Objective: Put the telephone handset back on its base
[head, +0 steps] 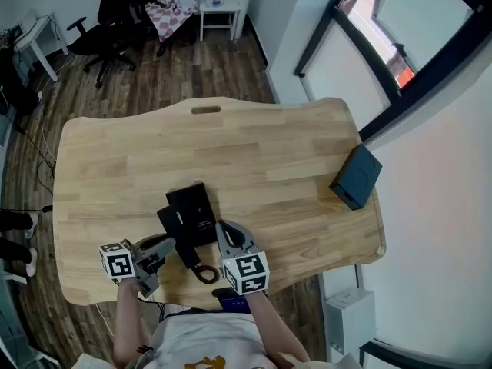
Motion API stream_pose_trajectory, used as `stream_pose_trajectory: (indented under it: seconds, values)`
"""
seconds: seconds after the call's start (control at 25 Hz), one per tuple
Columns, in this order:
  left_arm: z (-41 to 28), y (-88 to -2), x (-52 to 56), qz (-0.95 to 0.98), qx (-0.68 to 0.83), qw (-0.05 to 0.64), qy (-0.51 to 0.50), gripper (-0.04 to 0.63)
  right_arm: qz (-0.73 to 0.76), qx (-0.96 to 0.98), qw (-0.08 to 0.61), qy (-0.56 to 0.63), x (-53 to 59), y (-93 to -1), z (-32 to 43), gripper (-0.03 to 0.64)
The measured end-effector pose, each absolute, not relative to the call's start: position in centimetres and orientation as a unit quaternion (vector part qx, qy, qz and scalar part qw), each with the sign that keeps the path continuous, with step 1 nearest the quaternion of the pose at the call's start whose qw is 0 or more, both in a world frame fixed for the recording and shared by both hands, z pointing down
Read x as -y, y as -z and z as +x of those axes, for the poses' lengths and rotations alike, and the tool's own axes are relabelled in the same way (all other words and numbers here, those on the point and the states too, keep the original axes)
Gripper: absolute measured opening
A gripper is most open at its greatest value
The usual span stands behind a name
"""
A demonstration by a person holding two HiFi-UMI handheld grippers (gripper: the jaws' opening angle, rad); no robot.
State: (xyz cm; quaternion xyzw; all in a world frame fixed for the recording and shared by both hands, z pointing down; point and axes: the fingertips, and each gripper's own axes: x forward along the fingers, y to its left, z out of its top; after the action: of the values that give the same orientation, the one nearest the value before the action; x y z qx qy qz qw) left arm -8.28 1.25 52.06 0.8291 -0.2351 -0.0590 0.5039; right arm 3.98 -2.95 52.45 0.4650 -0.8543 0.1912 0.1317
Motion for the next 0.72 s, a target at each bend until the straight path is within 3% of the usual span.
stream_pose_trajectory:
  seconds: [0.72]
  values:
    - [-7.7,-54.7,0.5,0.814,0.242,0.525,0.051,0.069,0.457,0.851,0.149,-0.210,4.6,-54.6,5.1,0.006]
